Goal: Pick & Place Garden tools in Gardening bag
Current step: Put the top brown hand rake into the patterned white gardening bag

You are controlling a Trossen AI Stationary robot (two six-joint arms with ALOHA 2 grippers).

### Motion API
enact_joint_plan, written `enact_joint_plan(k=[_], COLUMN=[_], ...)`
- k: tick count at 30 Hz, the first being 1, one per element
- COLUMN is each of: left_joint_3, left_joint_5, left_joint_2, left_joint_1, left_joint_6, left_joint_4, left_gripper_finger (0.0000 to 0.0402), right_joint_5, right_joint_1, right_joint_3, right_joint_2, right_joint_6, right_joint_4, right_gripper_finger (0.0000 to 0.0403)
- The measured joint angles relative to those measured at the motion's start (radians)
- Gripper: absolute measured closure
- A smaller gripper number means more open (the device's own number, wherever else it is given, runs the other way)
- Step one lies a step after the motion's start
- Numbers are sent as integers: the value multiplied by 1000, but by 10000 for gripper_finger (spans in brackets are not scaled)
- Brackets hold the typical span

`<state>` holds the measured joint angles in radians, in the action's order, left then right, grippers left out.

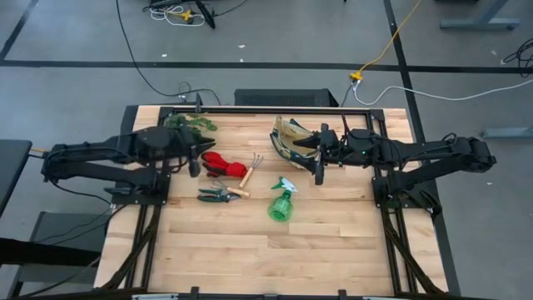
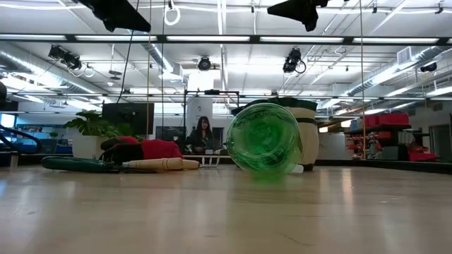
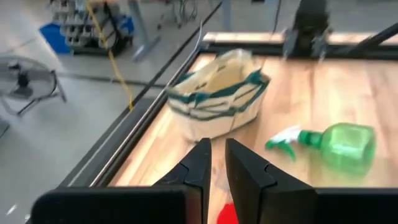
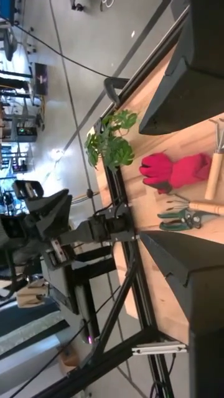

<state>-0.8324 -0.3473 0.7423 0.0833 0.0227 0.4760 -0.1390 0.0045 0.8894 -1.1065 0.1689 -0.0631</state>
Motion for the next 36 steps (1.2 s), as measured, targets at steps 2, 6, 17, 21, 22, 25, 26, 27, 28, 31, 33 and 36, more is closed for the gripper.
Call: enact_joint_plan(k=[2, 6, 17, 21, 22, 25, 26, 27, 28, 31, 33, 36], left_joint_3=[-41, -124, -224, -253, -264, -292, -301, -306, -311, -324, -336, -342], left_joint_5=[8, 95, 108, 128, 143, 198, 215, 226, 234, 234, 231, 229], left_joint_2=[36, 120, 357, 434, 454, 509, 526, 542, 560, 618, 658, 716], left_joint_1=[19, 41, 49, 73, 81, 102, 108, 112, 115, 122, 123, 131], left_joint_6=[6, 31, 101, 76, 63, 11, -3, -21, -39, -64, -74, -102], left_joint_4=[75, 191, 340, 341, 332, 340, 330, 332, 337, 328, 324, 308], left_gripper_finger=[346, 346, 346, 346, 346, 340, 336, 332, 326, 307, 295, 282], right_joint_5=[0, 1, 9, 9, 9, 9, 9, 8, 8, 8, 8, 8], right_joint_1=[0, 0, 0, 0, 0, 0, 0, 0, 0, 0, 0, 0], right_joint_3=[0, 0, 0, 0, 0, 0, 0, 0, 0, 0, 0, 0], right_joint_2=[0, 0, 0, 0, 0, 0, 0, 0, 0, 0, 0, 0], right_joint_6=[1, 7, 8, 10, 10, 10, 10, 10, 10, 7, 7, 7], right_joint_4=[-1, 5, 6, 7, 8, 10, 13, 13, 13, 13, 12, 13], right_gripper_finger=[140, 140, 140, 140, 140, 140, 140, 140, 140, 140, 140, 140])
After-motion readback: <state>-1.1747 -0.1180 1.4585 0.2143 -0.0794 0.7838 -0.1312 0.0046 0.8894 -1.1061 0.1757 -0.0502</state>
